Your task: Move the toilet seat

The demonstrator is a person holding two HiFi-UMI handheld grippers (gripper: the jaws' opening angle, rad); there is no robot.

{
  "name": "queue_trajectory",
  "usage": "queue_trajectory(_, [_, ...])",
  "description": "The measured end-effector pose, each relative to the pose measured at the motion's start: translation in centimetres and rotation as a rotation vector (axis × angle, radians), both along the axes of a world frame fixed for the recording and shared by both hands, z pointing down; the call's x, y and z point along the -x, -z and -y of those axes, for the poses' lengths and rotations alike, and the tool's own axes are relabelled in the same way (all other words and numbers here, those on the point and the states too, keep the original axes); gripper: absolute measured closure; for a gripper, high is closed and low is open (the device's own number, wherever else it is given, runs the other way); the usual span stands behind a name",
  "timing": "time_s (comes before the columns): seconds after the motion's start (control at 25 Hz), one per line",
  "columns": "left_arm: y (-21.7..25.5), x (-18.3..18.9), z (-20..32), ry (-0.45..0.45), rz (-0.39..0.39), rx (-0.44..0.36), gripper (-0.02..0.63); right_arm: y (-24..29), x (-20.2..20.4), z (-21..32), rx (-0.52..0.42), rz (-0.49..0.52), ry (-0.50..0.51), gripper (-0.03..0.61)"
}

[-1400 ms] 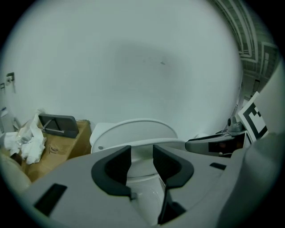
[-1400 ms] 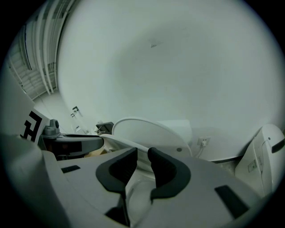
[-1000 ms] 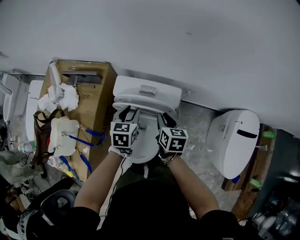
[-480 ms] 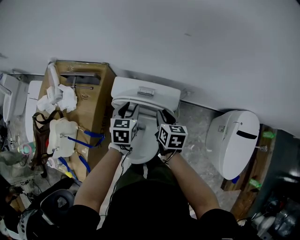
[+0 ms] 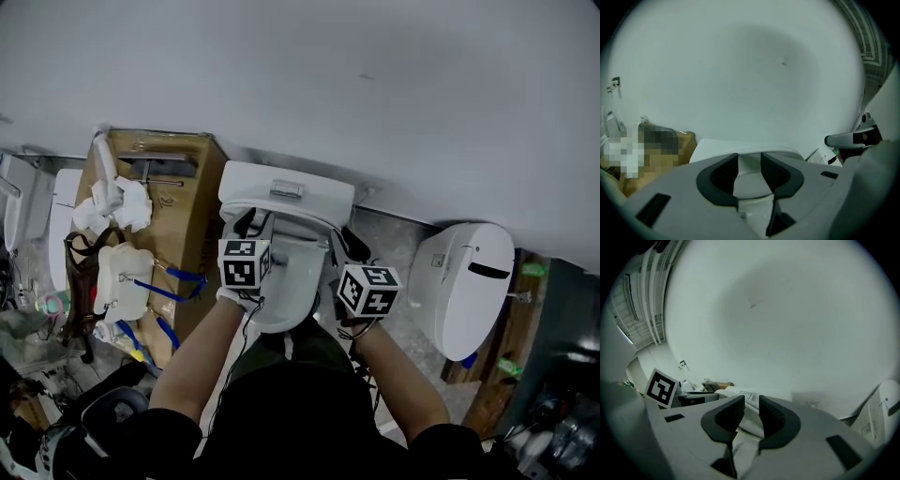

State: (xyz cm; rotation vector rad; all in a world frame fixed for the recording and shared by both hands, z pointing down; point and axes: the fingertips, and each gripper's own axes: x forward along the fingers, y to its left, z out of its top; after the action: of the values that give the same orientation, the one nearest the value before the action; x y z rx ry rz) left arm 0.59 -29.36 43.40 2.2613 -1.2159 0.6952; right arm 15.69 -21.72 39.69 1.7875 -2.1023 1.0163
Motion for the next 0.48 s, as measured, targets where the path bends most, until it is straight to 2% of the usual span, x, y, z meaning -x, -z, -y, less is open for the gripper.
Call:
queue_trajectory(0.2, [1.9,0.8,-1.0,-0.009,-0.021,-0.019,0.454,4.4,-1.2,-1.1,-0.075,-0.007,-0.015,0.465])
queue_trajectory(0.36, [7.2,1.7,-2.2,-0.013,-0.116,-0.073,0.454,8.3,-0.7,-1.8,-0.147,-0.017,0.0,0.465])
queue_trajectory(0.48, [12.5,2.2,-4.0,-0.067,-0.213,-0.116,0.454,11.6,0.0,-2.4,-0.203,-0.028,0.023,0.466])
